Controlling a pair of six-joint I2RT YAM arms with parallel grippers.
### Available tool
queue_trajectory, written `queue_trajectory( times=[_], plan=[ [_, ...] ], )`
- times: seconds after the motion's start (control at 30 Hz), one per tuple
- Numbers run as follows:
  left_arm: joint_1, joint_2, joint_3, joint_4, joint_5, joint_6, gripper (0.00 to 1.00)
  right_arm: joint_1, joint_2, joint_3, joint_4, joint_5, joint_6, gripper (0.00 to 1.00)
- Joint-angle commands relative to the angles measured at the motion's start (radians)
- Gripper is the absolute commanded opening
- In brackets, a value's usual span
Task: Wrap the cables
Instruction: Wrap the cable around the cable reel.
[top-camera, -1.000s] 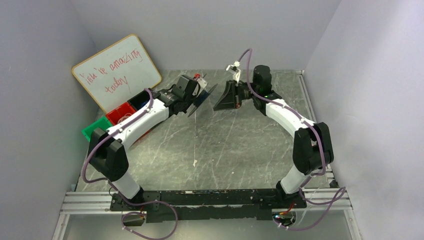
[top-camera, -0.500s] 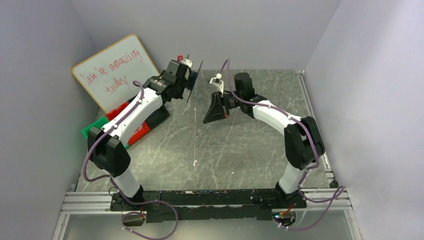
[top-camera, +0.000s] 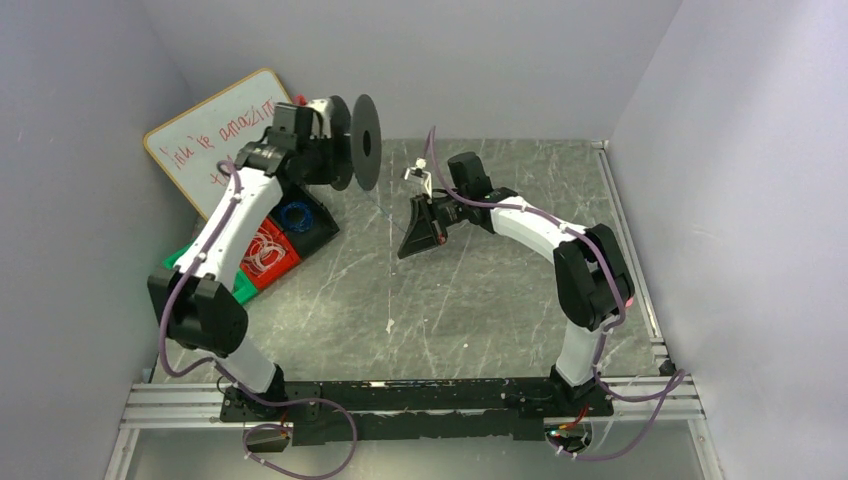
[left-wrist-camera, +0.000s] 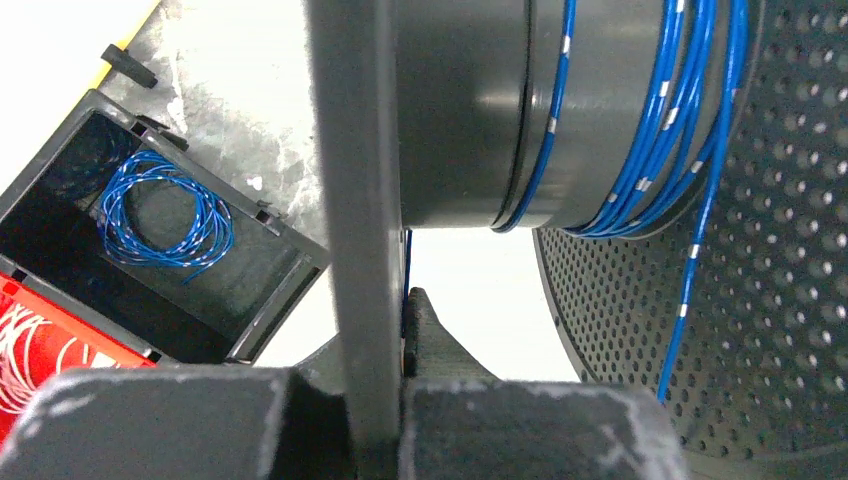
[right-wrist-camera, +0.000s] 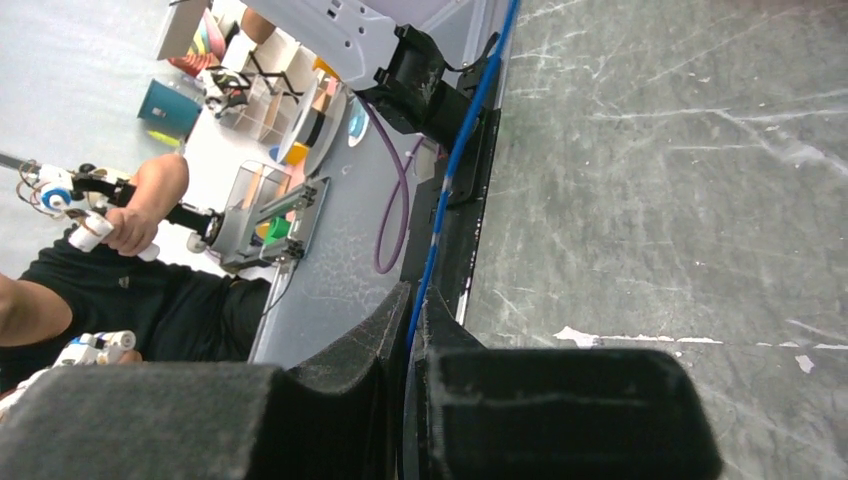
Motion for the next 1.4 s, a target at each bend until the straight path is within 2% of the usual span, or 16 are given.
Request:
queue_trajectory(
  times=[0.0, 0.27, 0.4, 0.53, 0.67, 0.77, 1.0, 1.13, 1.37],
  plan=[
    [0.052, -0.155, -0.030, 0.161, 0.207, -0.089, 0.02, -0.008, 0.007, 0.048, -0.031, 0.000, -0.063, 0.09],
    [0.117, -0.215, -0.078, 0.237, 0.486, -0.132, 0.02, -0.030, 0.007, 0.051, -0.033, -0.001, -0.062, 0.06],
    [0.142, -0.219, -0.093, 0.258, 0.602, -0.140, 0.02, -0.068, -0.001, 0.032, 0.029, -0.011, -0.001, 0.04],
    [0.162, -0.230, -0.119, 0.280, 0.684, -0.135, 0.02, -0.112, -0.021, -0.009, 0.166, -0.024, 0.115, 0.03],
    [0.172, -0.235, -0.140, 0.285, 0.775, -0.108, 0.02, -0.169, -0.041, -0.075, 0.404, -0.015, 0.315, 0.00],
    [0.172, -0.243, -0.169, 0.294, 0.844, -0.075, 0.02, -0.209, -0.058, -0.129, 0.559, 0.062, 0.462, 0.00],
    [0.164, -0.257, -0.241, 0.293, 0.862, 0.023, 0.02, -0.252, -0.096, -0.211, 0.666, 0.263, 0.615, 0.00],
    [0.121, -0.256, -0.255, 0.255, 0.800, 0.118, 0.02, -0.252, -0.099, -0.224, 0.687, 0.326, 0.694, 0.00],
    [0.000, -0.262, -0.239, 0.186, 0.650, 0.293, 0.02, -0.258, -0.131, -0.245, 0.628, 0.446, 0.720, 0.00]
  ],
)
